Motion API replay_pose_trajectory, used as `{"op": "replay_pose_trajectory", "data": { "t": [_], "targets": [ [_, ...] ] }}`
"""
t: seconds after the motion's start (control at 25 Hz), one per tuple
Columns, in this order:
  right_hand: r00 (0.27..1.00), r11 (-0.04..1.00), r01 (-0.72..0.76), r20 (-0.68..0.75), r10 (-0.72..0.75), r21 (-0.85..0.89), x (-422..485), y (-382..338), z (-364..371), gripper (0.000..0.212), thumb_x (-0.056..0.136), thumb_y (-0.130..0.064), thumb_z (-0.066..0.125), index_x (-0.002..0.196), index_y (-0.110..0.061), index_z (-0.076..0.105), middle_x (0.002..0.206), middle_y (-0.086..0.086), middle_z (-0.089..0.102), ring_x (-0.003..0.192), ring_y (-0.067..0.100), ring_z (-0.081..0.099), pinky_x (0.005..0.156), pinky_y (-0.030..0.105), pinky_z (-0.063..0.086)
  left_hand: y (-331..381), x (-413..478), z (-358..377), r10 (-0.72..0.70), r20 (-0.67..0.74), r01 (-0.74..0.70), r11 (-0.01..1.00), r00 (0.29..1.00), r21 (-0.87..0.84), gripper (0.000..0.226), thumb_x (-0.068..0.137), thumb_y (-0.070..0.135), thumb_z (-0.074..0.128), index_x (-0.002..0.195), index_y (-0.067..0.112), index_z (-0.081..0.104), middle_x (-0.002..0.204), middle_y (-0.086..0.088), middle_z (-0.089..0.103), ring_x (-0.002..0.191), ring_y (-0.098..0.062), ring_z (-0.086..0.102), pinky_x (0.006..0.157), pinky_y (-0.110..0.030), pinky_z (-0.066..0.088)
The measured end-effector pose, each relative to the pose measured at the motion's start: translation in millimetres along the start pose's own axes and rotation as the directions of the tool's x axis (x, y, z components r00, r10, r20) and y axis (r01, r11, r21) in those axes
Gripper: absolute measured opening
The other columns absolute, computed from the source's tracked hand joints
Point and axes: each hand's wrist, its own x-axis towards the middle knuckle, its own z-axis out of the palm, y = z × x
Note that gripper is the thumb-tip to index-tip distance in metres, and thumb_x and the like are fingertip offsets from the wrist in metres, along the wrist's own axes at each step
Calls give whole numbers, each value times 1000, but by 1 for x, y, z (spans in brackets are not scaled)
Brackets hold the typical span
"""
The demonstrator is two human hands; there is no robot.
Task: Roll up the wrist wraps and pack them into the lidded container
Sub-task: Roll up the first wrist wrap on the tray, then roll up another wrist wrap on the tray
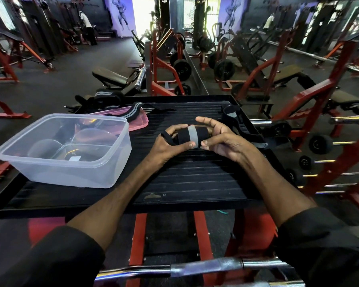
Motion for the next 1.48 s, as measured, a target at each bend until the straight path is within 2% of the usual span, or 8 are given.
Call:
{"op": "replay_pose_trajectory", "data": {
  "t": [0.32,0.64,0.76,0.96,1.08,1.2,1.28,1.48],
  "targets": [
    [982,960,-185,-65,175,-210,-1,7,0,59,59,-20,83,116,-22,69,101,3,66,94,19,59,81,35,42,3,-4,-13,102,66,-121,896,993,427,65,73,33,88,132,23,62,128,11,66,120,1,59,107,-25,45],
    [985,974,-144,65,157,-174,-4,3,-2,66,73,-12,75,137,-18,59,119,1,67,105,15,63,87,38,43,21,-15,-27,239,147,-280,853,960,440,66,72,26,90,130,15,60,126,8,65,118,-5,61,103,-34,50],
    [958,975,-187,199,208,-120,0,-7,-6,58,78,-25,75,135,-27,61,126,-3,65,112,15,61,88,38,46,37,-11,-43,345,354,-492,662,869,565,63,78,30,85,133,13,57,130,6,62,121,-11,58,103,-39,47],
    [897,808,-224,208,390,-546,25,-12,18,62,80,-15,77,138,-21,55,123,-1,66,113,16,63,89,35,49,55,-3,-52,324,637,-714,351,699,605,49,89,30,69,131,5,59,137,-10,60,126,-27,56,106,-42,42],
    [957,839,-148,138,255,-524,33,-2,40,61,73,-12,84,129,-17,60,115,0,69,104,14,67,81,27,53,50,-9,-68,302,563,-635,256,769,729,51,86,33,70,133,13,61,151,-14,47,137,-28,48,109,-46,39],
    [999,877,-33,-29,22,-479,37,22,59,69,70,2,86,130,-14,54,116,2,64,106,13,63,83,16,53,55,-21,-76,244,168,-284,593,955,753,64,82,38,76,139,19,55,158,-6,35,144,-14,32,117,-26,29],
    [999,836,-5,-32,-15,-549,38,34,64,70,70,3,86,128,-11,50,115,-1,59,109,12,58,85,15,49,58,-23,-71,233,-52,-168,824,971,541,59,85,39,72,137,18,55,149,3,44,140,-8,39,113,-17,30],
    [993,737,-64,31,115,-673,29,17,48,81,76,1,82,142,-15,39,133,7,54,124,16,52,100,30,49,50,-3,-35,121,-188,-78,972,975,224,36,94,20,64,129,17,58,123,8,62,113,3,57,95,-20,44]
  ]
}}
